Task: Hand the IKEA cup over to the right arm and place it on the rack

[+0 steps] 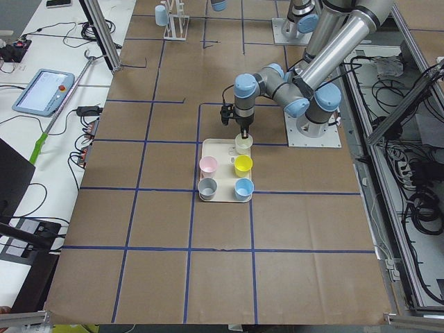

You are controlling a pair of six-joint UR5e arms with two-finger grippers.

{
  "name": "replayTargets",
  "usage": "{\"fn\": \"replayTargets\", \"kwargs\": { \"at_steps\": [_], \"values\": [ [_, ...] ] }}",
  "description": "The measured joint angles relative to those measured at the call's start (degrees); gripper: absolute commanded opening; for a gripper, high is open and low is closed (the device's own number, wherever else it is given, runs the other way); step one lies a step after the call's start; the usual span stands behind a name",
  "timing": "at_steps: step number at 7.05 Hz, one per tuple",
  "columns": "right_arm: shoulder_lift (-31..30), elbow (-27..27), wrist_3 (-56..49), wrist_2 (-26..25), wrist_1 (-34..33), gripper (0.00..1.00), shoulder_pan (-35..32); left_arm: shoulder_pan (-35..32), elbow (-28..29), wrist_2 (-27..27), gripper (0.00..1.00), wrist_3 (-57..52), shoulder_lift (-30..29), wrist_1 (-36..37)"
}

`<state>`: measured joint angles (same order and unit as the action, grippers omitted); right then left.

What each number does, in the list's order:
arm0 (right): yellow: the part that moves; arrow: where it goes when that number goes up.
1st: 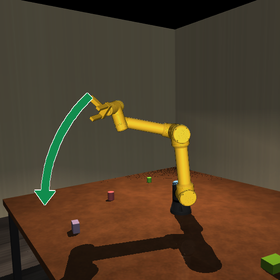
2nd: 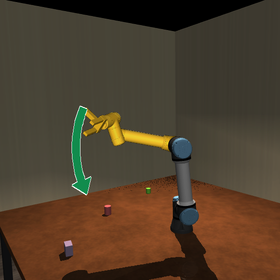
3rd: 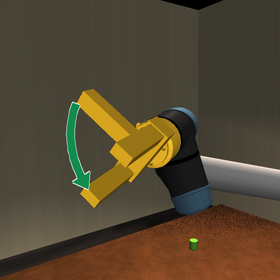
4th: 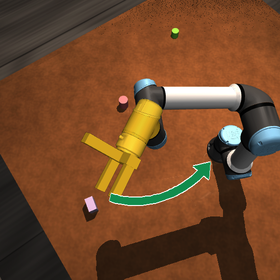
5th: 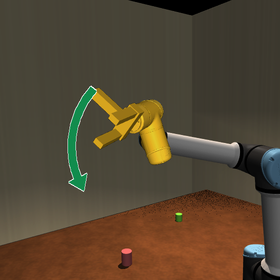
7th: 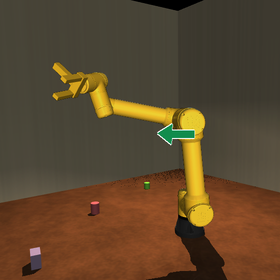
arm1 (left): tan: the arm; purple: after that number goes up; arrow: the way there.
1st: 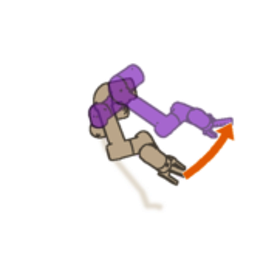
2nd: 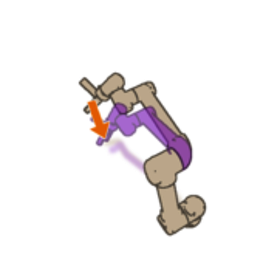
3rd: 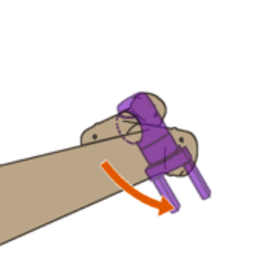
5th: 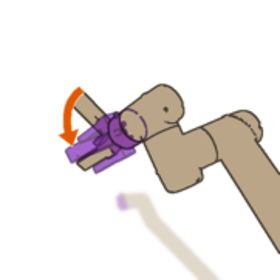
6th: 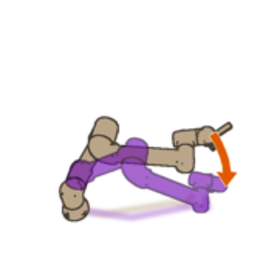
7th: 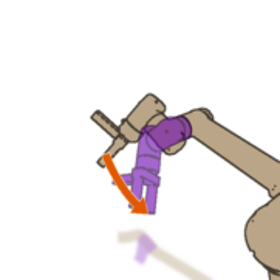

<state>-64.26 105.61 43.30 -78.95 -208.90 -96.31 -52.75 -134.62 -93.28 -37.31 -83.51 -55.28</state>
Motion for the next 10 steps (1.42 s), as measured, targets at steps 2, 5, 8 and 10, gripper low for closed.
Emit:
{"fn": "replayTargets", "kwargs": {
  "at_steps": [2, 5, 8, 10],
  "values": [
    [-0.54, 1.33, 17.73, 0.31, 0.06, 1.0, -1.02, -0.48, 3.32, 1.15, 0.0, 0.13, 0.32, -1.43],
    [-0.42, 1.58, 37.85, 0.47, 0.03, 1.0, -2.68, -1.4, 22.34, 7.2, 0.0, 0.36, -1.36, -17.91],
    [-0.29, 1.61, 45.17, 1.48, -0.14, 1.0, -2.94, -3.73, 42.13, 17.48, 0.0, -1.72, -8.58, -26.46],
    [-0.09, 1.74, 45.64, 2.79, -0.15, 1.0, -2.95, -6.48, 44.67, 26.71, 0.0, -5.82, -11.62, -20.41]
  ]
}}
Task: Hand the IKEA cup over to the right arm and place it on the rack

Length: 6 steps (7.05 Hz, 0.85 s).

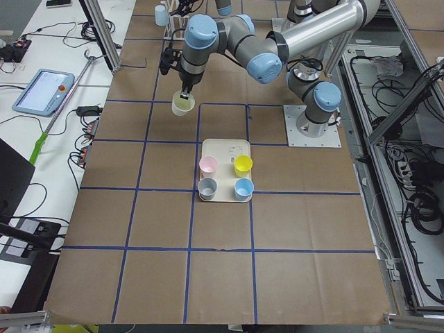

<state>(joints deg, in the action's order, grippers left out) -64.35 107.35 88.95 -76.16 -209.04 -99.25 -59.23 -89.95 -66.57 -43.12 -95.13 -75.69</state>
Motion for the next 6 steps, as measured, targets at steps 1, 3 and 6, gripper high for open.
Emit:
{"fn": "replayTargets", "kwargs": {
  "at_steps": [1, 3, 6],
  "values": [
    [0.07, 0.03, 0.01, 0.15, 0.12, 1.0, -0.03, -0.92, -1.58, 5.66, 0.0, -1.54, -0.43, 5.21],
    [0.02, 0.0, 0.02, 0.2, 0.19, 1.0, -0.01, -3.93, -7.67, 15.18, 0.0, -4.25, -0.58, 18.63],
    [-0.07, -0.03, 0.06, 0.08, 0.27, 1.0, 0.02, -7.34, -18.06, 33.26, 0.01, -4.88, -3.93, 40.33]
  ]
}}
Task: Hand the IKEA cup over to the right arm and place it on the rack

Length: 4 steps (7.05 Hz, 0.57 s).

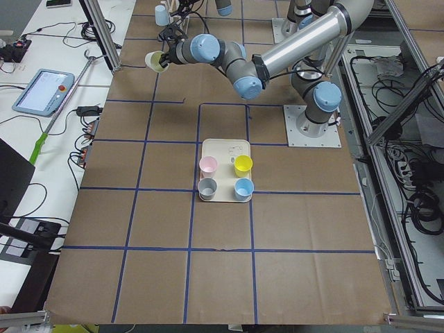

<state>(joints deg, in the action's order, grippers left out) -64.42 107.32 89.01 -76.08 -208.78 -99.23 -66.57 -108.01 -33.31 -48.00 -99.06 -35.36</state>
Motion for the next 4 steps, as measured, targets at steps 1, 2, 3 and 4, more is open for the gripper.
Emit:
{"fn": "replayTargets", "kwargs": {
  "at_steps": [1, 2, 3, 4],
  "values": [
    [-0.12, 0.02, -0.03, -0.05, 0.05, 1.0, 0.0, -0.82, -2.03, 5.38, 0.02, 0.04, -2.64, 6.48],
    [-0.18, 0.08, -0.19, -0.11, 0.14, 1.0, 0.0, -2.22, -3.31, 9.35, 0.02, 0.09, -4.82, 11.69],
    [-0.19, 0.13, -0.43, -0.22, 0.21, 1.0, 0.0, -4.15, -4.7, 11.45, 0.04, 0.98, -6.0, 16.43],
    [-0.22, 0.16, -0.59, -0.32, 0.22, 1.0, 0.0, -6.18, -6.78, 12.21, 0.07, 3.47, -6.52, 22.32]
  ]
}}
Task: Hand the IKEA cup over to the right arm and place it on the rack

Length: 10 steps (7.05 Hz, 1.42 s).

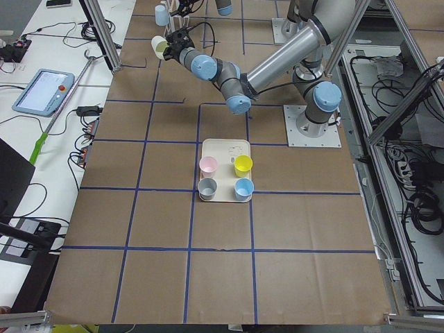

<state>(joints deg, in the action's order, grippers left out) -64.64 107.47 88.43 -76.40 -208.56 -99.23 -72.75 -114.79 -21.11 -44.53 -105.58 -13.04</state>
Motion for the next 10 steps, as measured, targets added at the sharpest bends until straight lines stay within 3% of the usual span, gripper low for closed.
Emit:
{"fn": "replayTargets", "kwargs": {
  "at_steps": [2, 4, 7, 10],
  "values": [
    [0.0, 0.7, -0.09, -0.06, 0.01, 1.0, 0.0, -2.37, -5.36, -0.04, 0.09, 10.12, -0.71, 16.85],
    [-0.24, 3.09, -0.05, -0.1, 0.01, 1.0, -0.18, -5.17, -7.65, -1.57, 0.09, 19.7, -0.88, 27.2],
    [-0.37, 4.83, 0.21, 0.3, -0.03, 1.0, -2.63, -14.48, -6.48, -12.44, 0.09, 24.1, -2.15, 29.61],
    [-0.28, 4.79, 0.49, 2.15, -0.13, 0.99, -3.22, -16.64, -4.84, -14.81, 0.09, 28.18, -5.06, 34.57]
  ]
}}
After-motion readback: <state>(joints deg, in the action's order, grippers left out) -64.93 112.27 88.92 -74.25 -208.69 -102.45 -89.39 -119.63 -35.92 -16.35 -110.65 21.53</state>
